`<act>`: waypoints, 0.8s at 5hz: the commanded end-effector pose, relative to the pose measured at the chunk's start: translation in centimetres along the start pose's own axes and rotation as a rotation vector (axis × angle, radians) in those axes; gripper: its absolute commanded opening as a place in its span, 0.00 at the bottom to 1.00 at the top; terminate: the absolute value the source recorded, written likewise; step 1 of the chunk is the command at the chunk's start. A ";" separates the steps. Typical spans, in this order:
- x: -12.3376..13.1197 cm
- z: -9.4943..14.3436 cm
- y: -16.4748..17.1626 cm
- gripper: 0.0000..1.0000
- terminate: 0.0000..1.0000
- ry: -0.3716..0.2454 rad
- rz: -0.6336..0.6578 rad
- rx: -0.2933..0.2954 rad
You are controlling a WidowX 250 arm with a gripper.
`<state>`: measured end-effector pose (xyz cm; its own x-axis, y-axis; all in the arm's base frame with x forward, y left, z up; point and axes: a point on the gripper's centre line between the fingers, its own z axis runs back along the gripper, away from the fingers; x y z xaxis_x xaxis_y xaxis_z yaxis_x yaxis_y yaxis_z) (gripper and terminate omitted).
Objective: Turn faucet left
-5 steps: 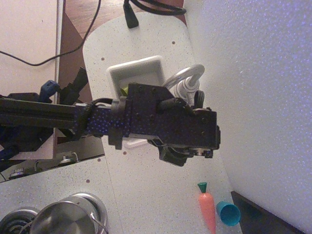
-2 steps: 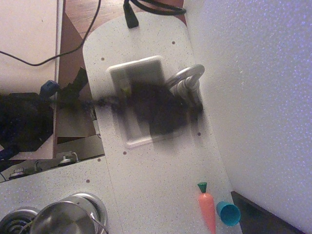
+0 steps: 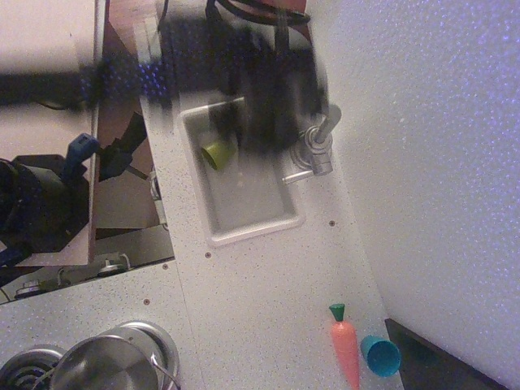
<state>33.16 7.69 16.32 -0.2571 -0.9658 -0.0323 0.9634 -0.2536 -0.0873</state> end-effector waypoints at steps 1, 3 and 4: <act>-1.5 1.7 -2.0 1.00 0.00 0.086 0.052 0.025; 1.2 -0.5 -2.1 1.00 0.00 0.121 -0.014 -0.079; 0.0 -1.0 -2.0 1.00 0.00 0.080 0.058 -0.055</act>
<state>32.18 10.36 15.45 -0.1064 -0.9936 -0.0390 0.9893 -0.1018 -0.1044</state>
